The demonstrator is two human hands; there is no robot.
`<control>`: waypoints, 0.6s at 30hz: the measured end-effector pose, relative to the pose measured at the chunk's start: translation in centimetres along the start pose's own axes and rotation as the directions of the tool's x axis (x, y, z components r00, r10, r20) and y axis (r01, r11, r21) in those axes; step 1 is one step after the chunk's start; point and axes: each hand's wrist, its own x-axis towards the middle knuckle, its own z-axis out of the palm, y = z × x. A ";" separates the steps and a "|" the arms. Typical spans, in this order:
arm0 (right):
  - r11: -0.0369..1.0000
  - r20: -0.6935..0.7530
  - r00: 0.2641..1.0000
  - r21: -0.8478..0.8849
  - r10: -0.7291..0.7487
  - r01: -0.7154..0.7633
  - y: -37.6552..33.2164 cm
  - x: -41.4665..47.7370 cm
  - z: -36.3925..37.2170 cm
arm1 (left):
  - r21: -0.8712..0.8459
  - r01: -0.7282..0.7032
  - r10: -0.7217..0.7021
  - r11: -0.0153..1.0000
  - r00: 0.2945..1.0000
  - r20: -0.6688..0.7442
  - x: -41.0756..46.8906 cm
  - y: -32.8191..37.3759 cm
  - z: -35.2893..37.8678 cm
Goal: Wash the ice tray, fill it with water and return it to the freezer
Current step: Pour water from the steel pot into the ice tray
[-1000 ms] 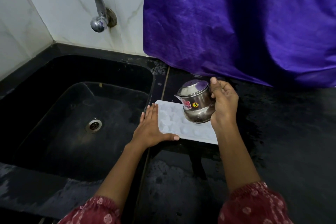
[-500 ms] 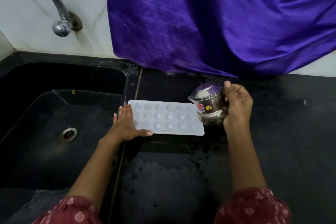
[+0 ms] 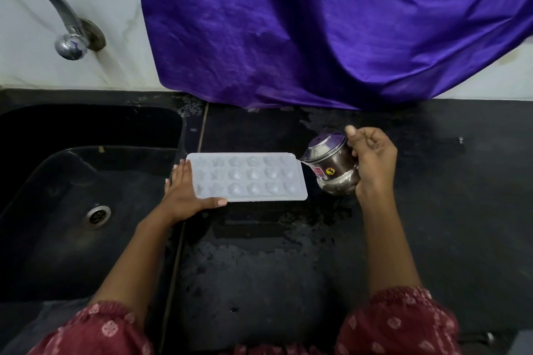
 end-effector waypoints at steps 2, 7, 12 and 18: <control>1.000 0.005 1.000 -0.020 -0.005 0.005 0.1 0.0 0.0 | 0.000 0.002 -0.002 1.000 1.000 0.002 0.0 0.0 0.0; 0.999 0.011 1.000 -0.043 -0.015 0.015 0.2 -0.1 0.2 | -0.006 -0.005 0.005 1.000 1.000 -0.005 0.1 -0.1 0.1; 0.999 0.003 1.000 -0.037 -0.029 0.029 0.0 -0.1 0.3 | -0.009 -0.009 0.009 1.000 1.000 -0.002 0.1 -0.3 0.1; 0.999 -0.005 1.000 -0.045 -0.017 0.017 0.1 -0.1 0.2 | -0.010 -0.015 0.015 1.000 1.000 -0.014 0.1 -0.3 0.2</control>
